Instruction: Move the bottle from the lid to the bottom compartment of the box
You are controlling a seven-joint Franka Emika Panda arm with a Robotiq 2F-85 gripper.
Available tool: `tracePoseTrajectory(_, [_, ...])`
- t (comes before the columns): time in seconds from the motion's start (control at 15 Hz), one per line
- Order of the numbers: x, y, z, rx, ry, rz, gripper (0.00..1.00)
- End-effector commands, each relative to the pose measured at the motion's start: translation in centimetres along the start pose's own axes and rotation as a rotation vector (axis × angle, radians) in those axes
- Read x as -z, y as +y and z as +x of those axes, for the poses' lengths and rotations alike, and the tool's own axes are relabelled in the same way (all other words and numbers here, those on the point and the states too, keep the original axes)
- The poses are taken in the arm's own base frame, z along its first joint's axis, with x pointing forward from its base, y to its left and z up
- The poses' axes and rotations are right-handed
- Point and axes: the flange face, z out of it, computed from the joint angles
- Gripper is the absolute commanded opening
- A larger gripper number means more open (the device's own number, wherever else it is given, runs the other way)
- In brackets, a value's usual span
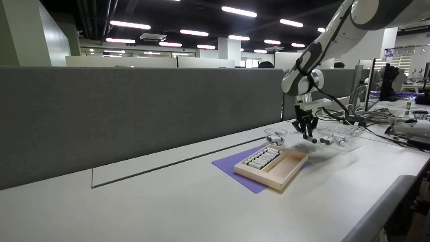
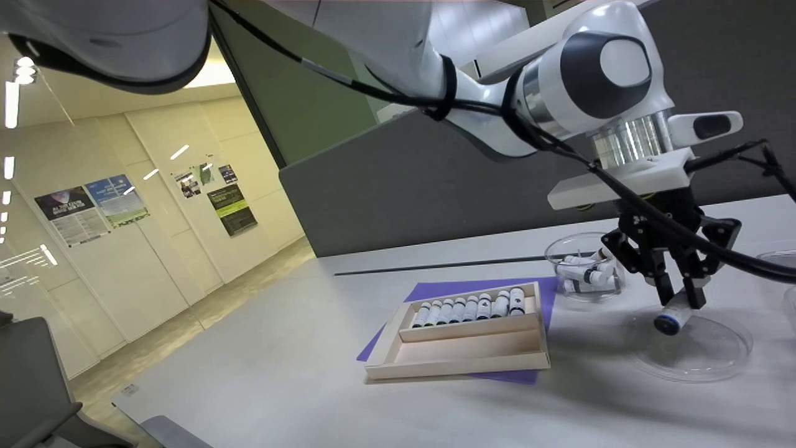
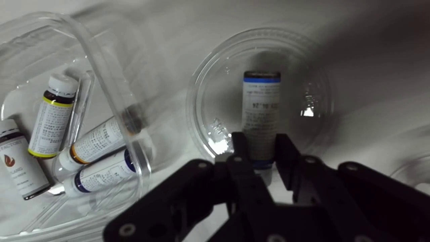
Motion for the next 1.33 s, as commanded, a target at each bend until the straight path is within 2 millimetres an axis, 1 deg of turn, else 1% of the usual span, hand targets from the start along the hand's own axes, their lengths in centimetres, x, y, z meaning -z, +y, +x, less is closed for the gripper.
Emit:
tracePoseTrajectory(0.0, [4.2,-0.4,-0.6,0.023,0.0,0.032,0.05])
tracePoseTrajectory(0.07, [4.9,-1.2,-0.9,0.055,0.007,0.042,0.05])
tracePoseTrajectory(0.2, [5.7,-3.5,-1.9,0.144,0.011,0.061,0.05])
tracePoseTrajectory(0.33, [5.8,-6.2,-3.4,0.239,0.013,0.079,0.05])
tracePoseTrajectory(0.53, [5.0,-10.1,-6.0,0.364,0.013,0.099,0.05])
tracePoseTrajectory(0.73, [3.7,-13.0,-8.3,0.453,-0.023,0.11,0.05])
tracePoseTrajectory(0.87, [2.9,-14.1,-9.7,0.493,-0.058,0.115,0.05])
tracePoseTrajectory(1.0, [2.4,-14.7,-11.1,0.526,-0.108,0.124,0.05])
tracePoseTrajectory(1.13, [2.2,-14.8,-12.1,0.554,-0.1,0.138,0.05])
tracePoseTrajectory(1.27, [1.9,-14.7,-12.7,0.575,-0.083,0.149,0.05])
